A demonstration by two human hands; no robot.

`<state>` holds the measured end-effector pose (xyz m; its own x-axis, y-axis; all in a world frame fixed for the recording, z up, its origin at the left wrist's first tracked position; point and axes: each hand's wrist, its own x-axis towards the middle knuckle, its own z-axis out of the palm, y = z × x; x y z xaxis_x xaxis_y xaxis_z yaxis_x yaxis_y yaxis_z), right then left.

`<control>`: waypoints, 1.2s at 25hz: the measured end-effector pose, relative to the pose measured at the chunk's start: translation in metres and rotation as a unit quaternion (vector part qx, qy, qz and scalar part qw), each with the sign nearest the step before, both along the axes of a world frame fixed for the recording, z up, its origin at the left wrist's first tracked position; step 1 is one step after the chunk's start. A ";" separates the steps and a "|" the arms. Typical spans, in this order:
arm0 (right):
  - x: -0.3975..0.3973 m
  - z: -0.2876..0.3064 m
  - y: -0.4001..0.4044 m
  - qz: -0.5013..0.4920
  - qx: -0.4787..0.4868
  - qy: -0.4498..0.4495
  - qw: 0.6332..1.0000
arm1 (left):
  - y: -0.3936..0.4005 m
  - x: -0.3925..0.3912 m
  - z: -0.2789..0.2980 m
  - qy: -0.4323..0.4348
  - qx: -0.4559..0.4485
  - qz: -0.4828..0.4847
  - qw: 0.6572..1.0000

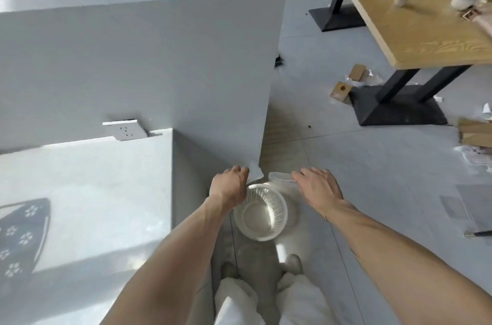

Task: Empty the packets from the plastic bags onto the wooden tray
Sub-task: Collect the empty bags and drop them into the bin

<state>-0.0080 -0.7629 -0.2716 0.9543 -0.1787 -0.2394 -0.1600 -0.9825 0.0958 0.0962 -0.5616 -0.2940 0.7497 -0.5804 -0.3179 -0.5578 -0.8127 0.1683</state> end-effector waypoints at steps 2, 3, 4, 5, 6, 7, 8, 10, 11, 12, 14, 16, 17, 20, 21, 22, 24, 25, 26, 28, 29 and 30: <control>-0.005 -0.015 -0.015 -0.003 0.019 0.018 1.000 | -0.016 -0.003 -0.013 0.018 -0.003 0.010 1.000; -0.007 -0.024 -0.021 0.000 0.028 0.022 0.999 | -0.022 -0.005 -0.022 0.028 -0.002 0.018 0.999; -0.006 -0.033 -0.027 0.003 0.035 0.022 0.999 | -0.029 -0.006 -0.031 0.037 0.001 0.028 0.999; -0.005 -0.042 -0.033 0.002 0.043 0.026 0.999 | -0.035 -0.006 -0.040 0.045 0.003 0.035 0.998; -0.003 -0.054 -0.039 0.002 0.053 0.038 0.998 | -0.041 -0.006 -0.052 0.054 0.009 0.040 0.998; -0.001 -0.068 -0.042 0.004 0.064 0.047 0.997 | -0.044 -0.006 -0.066 0.063 0.013 0.046 0.997; 0.000 -0.085 -0.044 0.006 0.068 0.052 0.996 | -0.045 -0.007 -0.082 0.071 0.018 0.055 0.996; 0.008 -0.121 -0.050 0.013 0.071 0.070 0.995 | -0.047 -0.005 -0.118 0.087 0.028 0.070 0.993; 0.012 -0.146 -0.053 0.019 0.074 0.084 0.994 | -0.049 -0.003 -0.141 0.092 0.033 0.070 0.993; 0.014 -0.171 -0.055 0.027 0.078 0.095 0.992 | -0.050 -0.001 -0.163 0.094 0.038 0.067 0.993; 0.019 -0.222 -0.057 0.035 0.085 0.114 0.989 | -0.050 0.002 -0.210 0.099 0.049 0.061 0.992; 0.025 -0.277 -0.059 0.030 0.095 0.129 0.987 | -0.051 0.006 -0.264 0.105 0.058 0.057 0.991; 0.027 -0.306 -0.058 0.029 0.100 0.135 0.985 | -0.052 0.008 -0.291 0.106 0.060 0.056 0.991; 0.034 -0.383 -0.053 0.044 0.101 0.159 0.981 | -0.053 0.014 -0.368 0.109 0.062 0.046 0.991; 0.036 -0.410 -0.050 0.056 0.097 0.165 0.980 | -0.054 0.015 -0.395 0.114 0.064 0.038 0.991; 0.037 -0.433 -0.046 0.068 0.089 0.172 0.979 | -0.055 0.015 -0.418 0.120 0.068 0.028 0.990; 0.041 -0.474 -0.038 0.088 0.075 0.189 0.975 | -0.058 0.016 -0.460 0.133 0.076 0.008 0.988; 0.043 -0.493 -0.035 0.098 0.073 0.196 0.973 | -0.060 0.016 -0.479 0.137 0.078 0.001 0.988; 0.045 -0.511 -0.032 0.102 0.070 0.206 0.971 | -0.063 0.017 -0.499 0.136 0.084 -0.004 0.987; 0.048 -0.540 -0.030 0.111 0.067 0.225 0.966 | -0.068 0.017 -0.531 0.126 0.091 -0.015 0.988; 0.048 -0.553 -0.029 0.115 0.067 0.230 0.964 | -0.070 0.017 -0.545 0.122 0.093 -0.019 0.988; 0.049 -0.564 -0.027 0.119 0.068 0.236 0.962 | -0.071 0.015 -0.556 0.126 0.092 -0.024 0.988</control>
<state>0.0410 -0.7902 -0.8360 0.7435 0.0954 -0.6619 0.1007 -0.9945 -0.0302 0.1107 -0.6326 -0.8498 0.6061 -0.5294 -0.5936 -0.5563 -0.8156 0.1594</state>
